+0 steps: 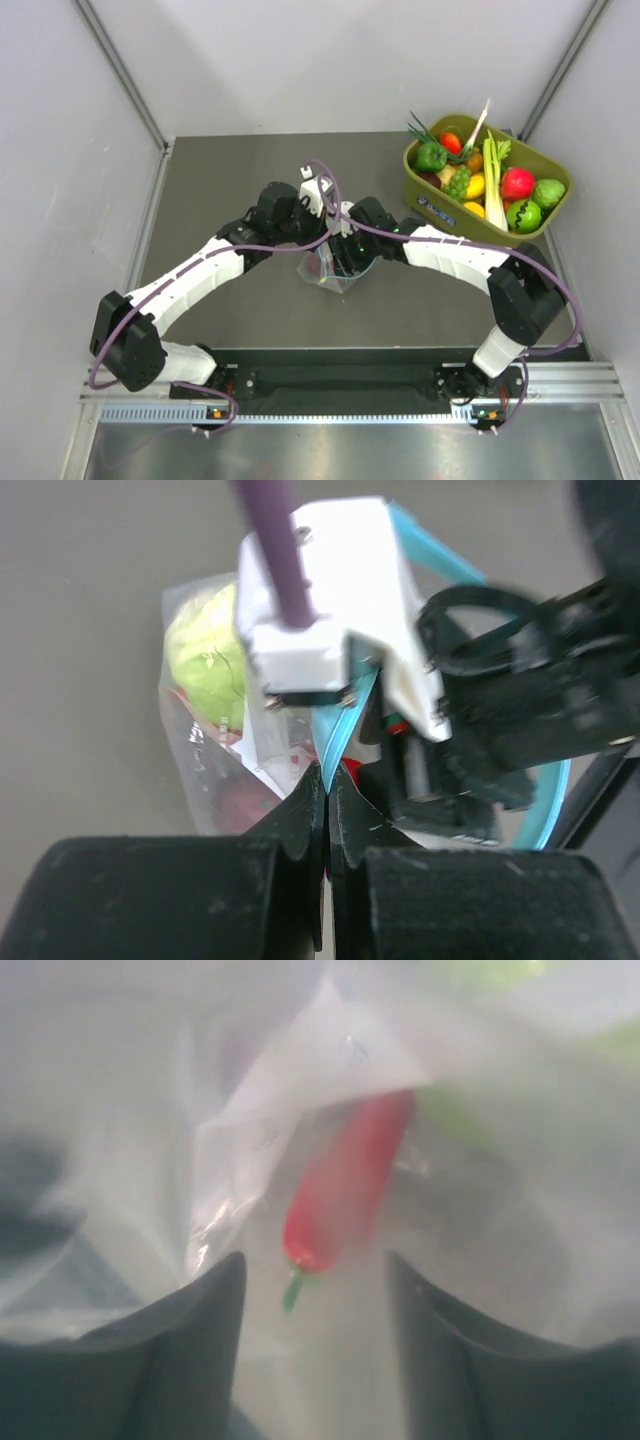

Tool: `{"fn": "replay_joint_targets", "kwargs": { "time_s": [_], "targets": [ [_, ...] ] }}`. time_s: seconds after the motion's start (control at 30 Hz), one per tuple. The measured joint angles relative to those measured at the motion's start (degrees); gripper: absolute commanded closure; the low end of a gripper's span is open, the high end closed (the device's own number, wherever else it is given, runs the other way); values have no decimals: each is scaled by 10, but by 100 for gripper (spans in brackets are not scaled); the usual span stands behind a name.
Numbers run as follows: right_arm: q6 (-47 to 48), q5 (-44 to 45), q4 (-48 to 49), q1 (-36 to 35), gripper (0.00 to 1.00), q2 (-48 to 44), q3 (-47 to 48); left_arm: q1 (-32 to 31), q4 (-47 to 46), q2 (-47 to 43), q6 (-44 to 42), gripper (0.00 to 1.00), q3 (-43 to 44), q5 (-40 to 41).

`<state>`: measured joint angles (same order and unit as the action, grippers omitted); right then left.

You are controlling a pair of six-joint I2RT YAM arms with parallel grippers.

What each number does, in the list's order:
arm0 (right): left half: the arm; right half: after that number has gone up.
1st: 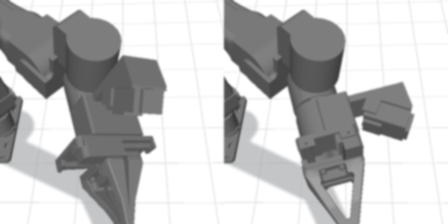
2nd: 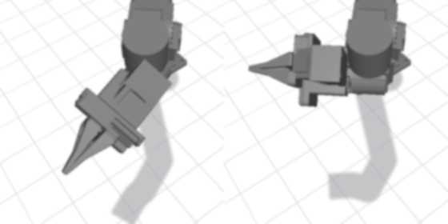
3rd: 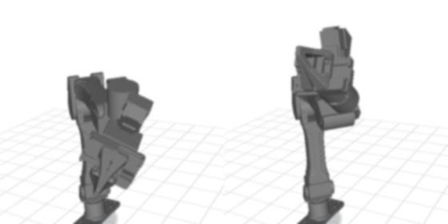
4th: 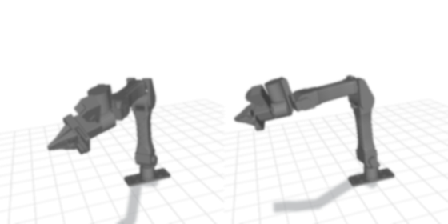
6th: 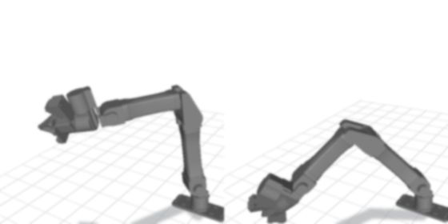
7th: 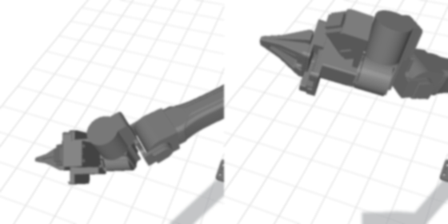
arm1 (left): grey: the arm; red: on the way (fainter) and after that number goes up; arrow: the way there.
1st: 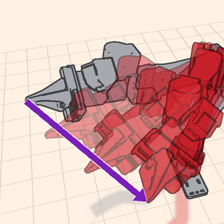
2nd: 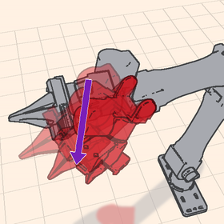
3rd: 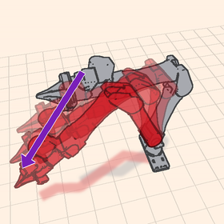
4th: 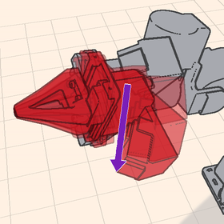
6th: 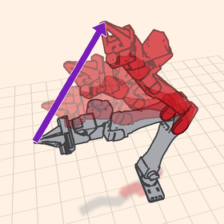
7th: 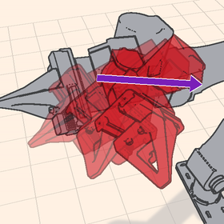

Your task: Open the zip-top bag and remove the fake food

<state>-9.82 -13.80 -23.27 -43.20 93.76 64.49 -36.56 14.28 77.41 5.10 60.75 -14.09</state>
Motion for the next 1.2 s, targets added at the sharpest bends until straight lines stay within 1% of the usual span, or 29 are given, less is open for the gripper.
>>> {"fn": "replay_joint_targets", "kwargs": {
  "time_s": [0.13, 0.27, 0.43, 0.5, 0.6, 0.77, 0.83, 0.97, 1.0, 1.07, 1.2],
  "targets": [
    [-28, 13, 40, -13, 41, 4, -29, -8, 14, 0, 10, 100, 0, 11],
    [-66, 31, 98, -25, 42, 10, -68, -13, 17, 0, 27, 100, 0, 15],
    [-103, 53, 162, -37, 45, 34, -103, -16, 15, 0, 50, 100, -22, 13],
    [-113, 64, 182, -40, 49, 45, -113, -16, 15, 0, 54, 100, -31, 12],
    [-125, 81, 208, -42, 52, 53, -117, -16, 12, -2, 55, 100, -35, 12],
    [-132, 106, 234, -44, 53, 52, -127, -16, 12, -7, 55, 100, -35, 8],
    [-132, 116, 239, -44, 58, 47, -133, -17, 11, -7, 55, 100, -35, 4],
    [-131, 129, 242, -44, 76, 45, -135, -17, 5, -7, 55, 100, -35, -2],
    [-129, 131, 241, -44, 81, 45, -135, -17, 5, -7, 55, 100, -35, -2],
    [-127, 132, 241, -44, 87, 45, -135, -18, 5, -7, 54, 100, -35, -2],
    [-117, 133, 223, -44, 92, 33, -134, -18, 5, -8, 48, 100, -35, 0]
  ]
}}
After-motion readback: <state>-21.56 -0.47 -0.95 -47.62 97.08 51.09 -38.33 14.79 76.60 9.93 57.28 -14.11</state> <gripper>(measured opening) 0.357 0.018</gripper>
